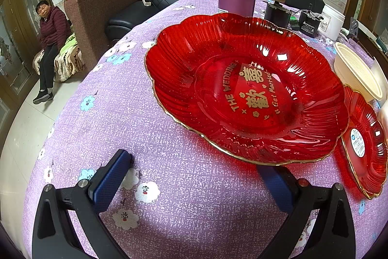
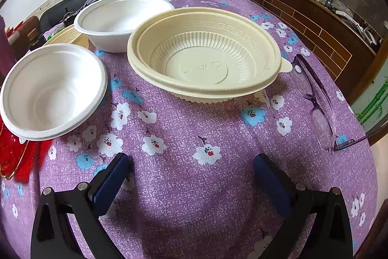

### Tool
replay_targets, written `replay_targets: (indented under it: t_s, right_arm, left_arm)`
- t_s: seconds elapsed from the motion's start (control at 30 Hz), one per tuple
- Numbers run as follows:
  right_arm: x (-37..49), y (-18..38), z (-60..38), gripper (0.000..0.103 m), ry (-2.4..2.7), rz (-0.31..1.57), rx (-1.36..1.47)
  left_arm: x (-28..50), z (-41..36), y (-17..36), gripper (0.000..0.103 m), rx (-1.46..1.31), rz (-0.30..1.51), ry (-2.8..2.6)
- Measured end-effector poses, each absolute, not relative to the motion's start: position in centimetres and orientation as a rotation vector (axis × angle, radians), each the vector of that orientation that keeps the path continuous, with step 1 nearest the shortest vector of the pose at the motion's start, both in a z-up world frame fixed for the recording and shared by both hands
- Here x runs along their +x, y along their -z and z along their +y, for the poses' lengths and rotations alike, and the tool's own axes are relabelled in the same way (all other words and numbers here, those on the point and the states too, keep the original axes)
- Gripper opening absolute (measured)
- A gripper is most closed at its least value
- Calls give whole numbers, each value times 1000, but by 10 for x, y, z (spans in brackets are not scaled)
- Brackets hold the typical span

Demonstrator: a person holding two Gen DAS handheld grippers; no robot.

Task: Organize plates and bowls
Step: 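Move the left tool toward the red 'THE WEDDING' plate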

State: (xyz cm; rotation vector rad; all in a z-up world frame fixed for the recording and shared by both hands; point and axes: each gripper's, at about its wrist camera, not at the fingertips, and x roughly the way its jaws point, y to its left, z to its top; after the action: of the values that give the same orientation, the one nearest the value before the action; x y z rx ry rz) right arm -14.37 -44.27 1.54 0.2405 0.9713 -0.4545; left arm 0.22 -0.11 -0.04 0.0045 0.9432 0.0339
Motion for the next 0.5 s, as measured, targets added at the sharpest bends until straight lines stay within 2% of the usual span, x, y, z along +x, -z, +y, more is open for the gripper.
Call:
replay_targets:
  t_s: [0.3,0.5]
  right_arm:
    - [-164,-19,-432,102,345,1017,222]
    - [-182,-40,-414,103,255,972,197]
  left_arm:
    - [-14,10,-8,103,-22,984,24]
    - [-38,11,-24,103,25,955,30]
